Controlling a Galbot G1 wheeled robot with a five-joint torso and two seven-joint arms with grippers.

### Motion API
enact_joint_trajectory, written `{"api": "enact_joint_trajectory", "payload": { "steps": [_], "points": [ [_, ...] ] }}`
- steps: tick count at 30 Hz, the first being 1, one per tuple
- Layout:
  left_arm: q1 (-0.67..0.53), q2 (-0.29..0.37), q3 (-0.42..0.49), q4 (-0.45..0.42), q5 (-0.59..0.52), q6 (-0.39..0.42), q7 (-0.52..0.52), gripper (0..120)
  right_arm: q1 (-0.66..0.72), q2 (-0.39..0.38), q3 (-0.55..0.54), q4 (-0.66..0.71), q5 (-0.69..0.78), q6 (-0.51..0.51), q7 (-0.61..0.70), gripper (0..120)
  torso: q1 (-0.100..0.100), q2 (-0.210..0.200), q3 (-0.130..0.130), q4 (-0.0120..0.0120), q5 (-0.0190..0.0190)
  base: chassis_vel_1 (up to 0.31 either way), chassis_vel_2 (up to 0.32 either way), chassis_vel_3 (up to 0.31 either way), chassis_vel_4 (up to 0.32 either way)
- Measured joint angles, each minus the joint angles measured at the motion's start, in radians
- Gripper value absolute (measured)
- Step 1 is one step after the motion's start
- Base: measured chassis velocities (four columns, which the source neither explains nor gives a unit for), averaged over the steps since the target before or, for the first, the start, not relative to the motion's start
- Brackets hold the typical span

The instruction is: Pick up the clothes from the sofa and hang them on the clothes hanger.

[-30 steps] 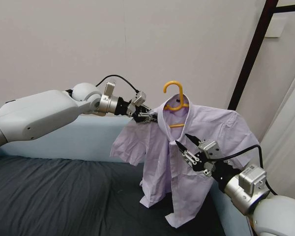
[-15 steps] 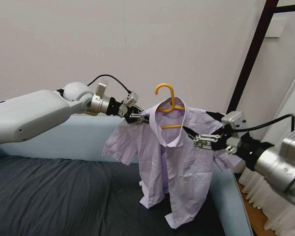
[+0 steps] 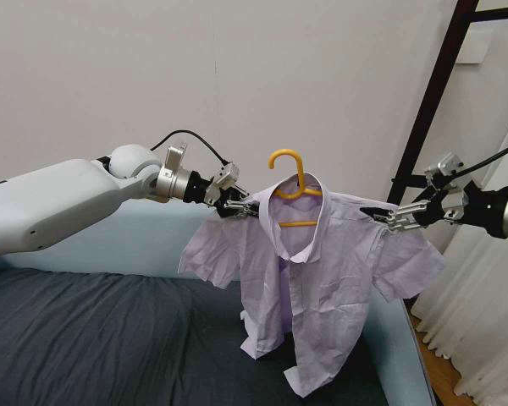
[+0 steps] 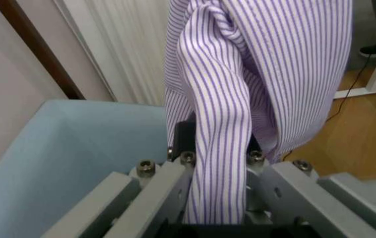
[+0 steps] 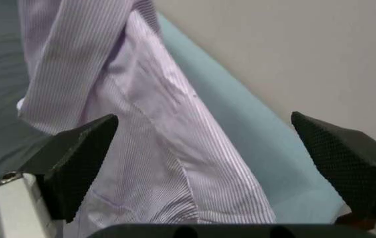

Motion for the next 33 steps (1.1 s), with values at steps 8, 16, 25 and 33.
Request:
{"api": "enact_joint_trajectory", "payload": {
  "steps": [8,16,25,33],
  "points": [
    [0.0,0.037,-0.005,0.003,0.036,-0.004,0.04,1,0.033,-0.114,0.163,0.001,0.227,-0.009,-0.025,100,0.0,0.0,0.0,0.0003,0.0001,0.0,0.0,0.0,0.0],
    [0.001,0.05,-0.011,0.004,0.058,-0.012,0.058,1,0.081,-0.245,0.388,-0.018,0.492,-0.011,-0.187,95,0.0,0.0,0.0,-0.0001,-0.0001,0.0,0.0,0.0,0.0],
    [0.033,0.057,-0.061,-0.027,0.09,-0.015,0.068,1,0.2,-0.387,0.406,-0.254,0.595,-0.161,-0.467,65,0.0,0.0,0.0,-0.0002,0.0001,0.0,0.0,0.0,0.0],
    [0.064,0.088,-0.088,-0.078,0.121,-0.018,0.064,1,0.161,-0.444,0.364,-0.372,0.389,-0.115,-0.82,36,0.0,0.0,0.0,0.0002,0.0002,0.0,0.0,0.0,0.0]
  ]
}}
